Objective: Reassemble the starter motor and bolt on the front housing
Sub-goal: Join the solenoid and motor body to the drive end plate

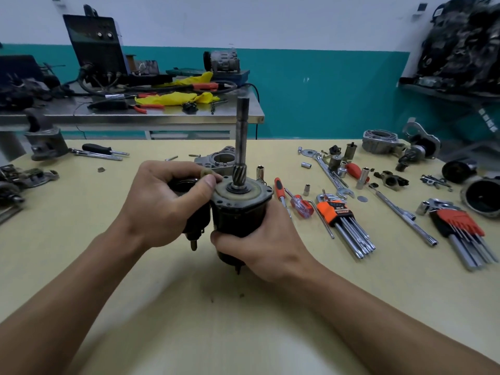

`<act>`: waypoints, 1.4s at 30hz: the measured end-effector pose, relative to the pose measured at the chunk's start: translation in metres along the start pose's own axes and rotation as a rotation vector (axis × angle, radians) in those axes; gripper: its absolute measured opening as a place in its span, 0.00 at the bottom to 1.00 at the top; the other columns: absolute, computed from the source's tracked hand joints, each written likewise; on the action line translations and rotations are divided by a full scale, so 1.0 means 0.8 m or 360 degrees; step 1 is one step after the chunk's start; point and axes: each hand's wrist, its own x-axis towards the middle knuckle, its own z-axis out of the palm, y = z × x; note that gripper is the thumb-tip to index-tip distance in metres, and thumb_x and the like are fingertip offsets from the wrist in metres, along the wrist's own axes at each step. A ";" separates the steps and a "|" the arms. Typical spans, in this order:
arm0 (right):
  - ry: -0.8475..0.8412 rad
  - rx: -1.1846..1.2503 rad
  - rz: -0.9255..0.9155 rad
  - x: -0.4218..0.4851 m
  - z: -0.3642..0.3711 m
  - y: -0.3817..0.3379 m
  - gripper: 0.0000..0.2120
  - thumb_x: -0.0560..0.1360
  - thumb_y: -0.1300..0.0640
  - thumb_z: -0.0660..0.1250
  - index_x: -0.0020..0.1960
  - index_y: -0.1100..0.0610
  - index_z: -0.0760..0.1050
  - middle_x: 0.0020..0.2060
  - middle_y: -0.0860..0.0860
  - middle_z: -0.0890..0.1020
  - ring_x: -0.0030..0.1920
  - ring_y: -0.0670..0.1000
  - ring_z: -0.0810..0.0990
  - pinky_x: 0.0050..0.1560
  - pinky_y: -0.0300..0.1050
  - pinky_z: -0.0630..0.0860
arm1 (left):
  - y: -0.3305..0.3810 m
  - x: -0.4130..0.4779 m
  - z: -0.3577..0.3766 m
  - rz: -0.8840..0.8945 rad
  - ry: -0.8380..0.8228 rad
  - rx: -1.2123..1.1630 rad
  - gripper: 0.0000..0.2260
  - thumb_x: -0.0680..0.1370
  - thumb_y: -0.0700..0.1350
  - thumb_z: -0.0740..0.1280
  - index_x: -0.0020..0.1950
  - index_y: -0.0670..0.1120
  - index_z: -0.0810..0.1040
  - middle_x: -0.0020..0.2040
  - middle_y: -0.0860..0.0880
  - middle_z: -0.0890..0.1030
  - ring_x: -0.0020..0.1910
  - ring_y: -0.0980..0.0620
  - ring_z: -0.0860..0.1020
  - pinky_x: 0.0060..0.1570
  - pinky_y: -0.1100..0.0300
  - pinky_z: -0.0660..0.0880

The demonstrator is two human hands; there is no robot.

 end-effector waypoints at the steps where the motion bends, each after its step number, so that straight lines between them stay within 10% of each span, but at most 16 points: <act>1: 0.0008 -0.0028 0.0011 0.000 0.000 -0.001 0.18 0.64 0.59 0.75 0.53 0.51 0.79 0.39 0.50 0.84 0.40 0.52 0.83 0.40 0.55 0.82 | -0.002 0.000 0.001 -0.0025 0.0000 -0.0027 0.08 0.73 0.51 0.67 0.44 0.50 0.85 0.38 0.55 0.86 0.38 0.56 0.84 0.34 0.64 0.79; 7: 0.0185 0.0017 0.0149 -0.004 0.000 0.001 0.14 0.61 0.53 0.75 0.45 0.53 0.81 0.37 0.47 0.85 0.39 0.46 0.84 0.37 0.42 0.81 | -0.009 -0.003 0.025 -0.0236 0.0185 -0.0161 0.08 0.73 0.46 0.66 0.38 0.50 0.85 0.36 0.51 0.85 0.38 0.57 0.82 0.36 0.63 0.78; 23: 0.0159 -0.0016 0.0443 -0.004 -0.005 -0.008 0.18 0.56 0.48 0.76 0.41 0.56 0.81 0.32 0.52 0.82 0.33 0.52 0.81 0.35 0.55 0.82 | -0.010 -0.005 0.024 -0.0463 0.0105 -0.0185 0.10 0.72 0.47 0.66 0.38 0.46 0.86 0.35 0.42 0.84 0.34 0.51 0.79 0.34 0.54 0.77; 34: 0.0029 0.0204 -0.0053 -0.004 -0.008 0.006 0.19 0.65 0.64 0.76 0.55 0.56 0.80 0.45 0.50 0.85 0.46 0.51 0.85 0.44 0.45 0.82 | -0.010 -0.012 0.020 -0.0077 0.0056 -0.0071 0.12 0.72 0.50 0.64 0.46 0.45 0.84 0.42 0.50 0.85 0.41 0.56 0.83 0.40 0.66 0.77; 42: -0.0128 0.1015 0.0050 -0.009 -0.008 0.013 0.27 0.78 0.33 0.57 0.64 0.52 0.78 0.60 0.53 0.82 0.63 0.53 0.78 0.60 0.43 0.74 | -0.008 -0.020 0.027 0.0021 0.0127 -0.0214 0.18 0.77 0.52 0.58 0.56 0.44 0.80 0.40 0.43 0.79 0.34 0.48 0.79 0.32 0.63 0.74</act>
